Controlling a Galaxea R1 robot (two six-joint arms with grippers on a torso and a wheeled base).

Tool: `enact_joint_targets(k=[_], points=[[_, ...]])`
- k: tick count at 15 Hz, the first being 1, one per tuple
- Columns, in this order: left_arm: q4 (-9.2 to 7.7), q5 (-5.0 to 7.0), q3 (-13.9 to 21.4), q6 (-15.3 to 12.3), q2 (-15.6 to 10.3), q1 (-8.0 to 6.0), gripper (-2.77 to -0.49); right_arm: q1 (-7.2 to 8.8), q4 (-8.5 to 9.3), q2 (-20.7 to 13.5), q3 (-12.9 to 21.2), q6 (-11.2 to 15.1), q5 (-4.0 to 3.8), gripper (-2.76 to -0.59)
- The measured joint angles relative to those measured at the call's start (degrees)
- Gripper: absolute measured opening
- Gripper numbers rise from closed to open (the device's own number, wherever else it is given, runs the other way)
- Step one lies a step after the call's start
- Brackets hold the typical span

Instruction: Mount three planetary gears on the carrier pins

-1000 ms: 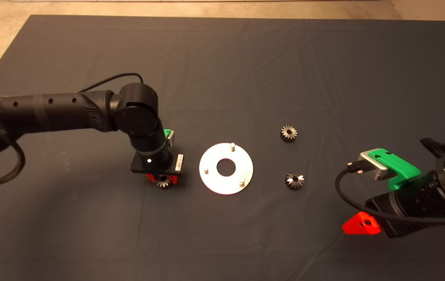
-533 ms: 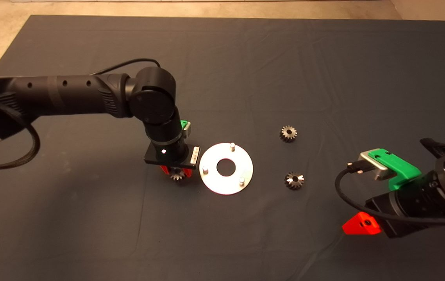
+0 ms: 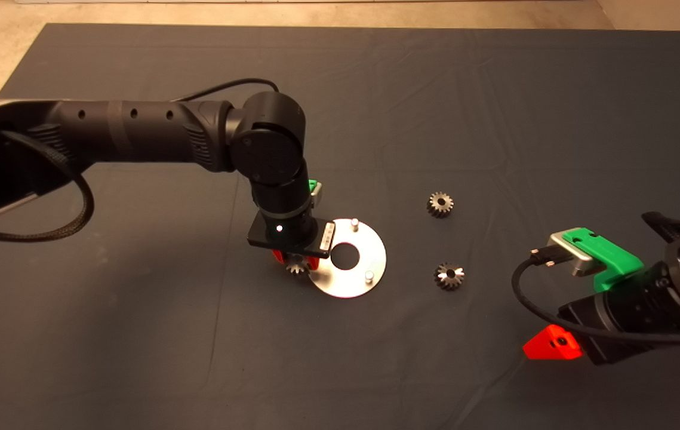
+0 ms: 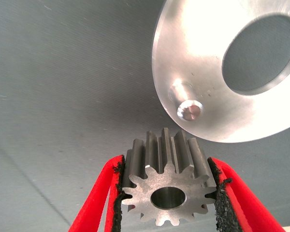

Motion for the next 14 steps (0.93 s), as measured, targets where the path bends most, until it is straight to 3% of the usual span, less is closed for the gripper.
enact_joint_targets(k=[2,6,10,14], points=[[0.0,0.45,-0.02,-0.13,0.44,-0.22,-2.25,0.02,-0.01,0.02,0.0,0.0,0.01,-0.61],[-0.05,0.26,-0.43,-0.11,2.39,-0.22,-2.25,0.0,-0.01,0.0,0.0,0.0,-0.02,-0.61],[-0.05,0.48,-1.62,0.11,2.44,-0.22,-2.25,0.0,-0.02,0.02,0.0,0.0,0.05,-0.61],[-0.05,-0.4,-1.76,0.52,2.49,-0.22,-2.25,0.0,0.0,0.02,0.0,0.0,0.01,-0.61]])
